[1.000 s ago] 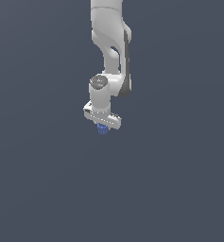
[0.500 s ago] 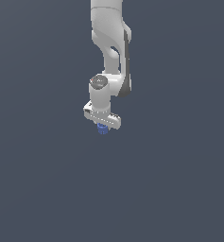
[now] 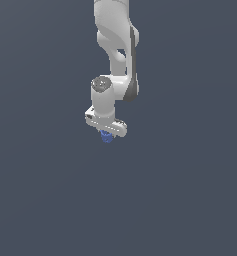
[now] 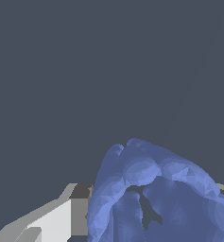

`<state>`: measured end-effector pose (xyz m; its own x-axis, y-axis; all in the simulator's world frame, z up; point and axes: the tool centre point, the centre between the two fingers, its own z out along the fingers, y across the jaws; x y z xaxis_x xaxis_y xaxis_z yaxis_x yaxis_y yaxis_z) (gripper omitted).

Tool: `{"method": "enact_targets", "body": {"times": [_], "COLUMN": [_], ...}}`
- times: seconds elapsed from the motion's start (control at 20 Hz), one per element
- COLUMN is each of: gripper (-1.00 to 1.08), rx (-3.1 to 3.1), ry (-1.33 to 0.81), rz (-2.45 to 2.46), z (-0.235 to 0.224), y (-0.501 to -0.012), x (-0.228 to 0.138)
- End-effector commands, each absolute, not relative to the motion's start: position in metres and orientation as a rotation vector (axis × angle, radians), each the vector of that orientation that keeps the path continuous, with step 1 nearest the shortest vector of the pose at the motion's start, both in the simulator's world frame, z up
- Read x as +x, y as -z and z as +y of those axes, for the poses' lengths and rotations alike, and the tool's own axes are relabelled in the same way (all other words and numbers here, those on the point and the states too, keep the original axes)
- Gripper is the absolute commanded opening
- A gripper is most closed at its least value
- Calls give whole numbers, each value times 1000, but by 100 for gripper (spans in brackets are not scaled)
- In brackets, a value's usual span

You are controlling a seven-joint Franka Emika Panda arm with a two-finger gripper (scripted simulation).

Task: Pick up the object and move it to a goal position.

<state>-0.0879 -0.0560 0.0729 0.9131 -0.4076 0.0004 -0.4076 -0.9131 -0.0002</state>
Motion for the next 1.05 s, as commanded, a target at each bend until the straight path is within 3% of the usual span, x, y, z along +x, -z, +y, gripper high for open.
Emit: {"method": "enact_targets", "body": {"times": [0.0, 0.55, 1.0], "gripper": [-100, -100, -100], "rx": [-3072, -3073, -3073], "ry": [2, 1, 0], "rz": [655, 656, 655], "z": [-60, -80, -85], "y": [-85, -140, -152], "x": [-79, -34, -21]}}
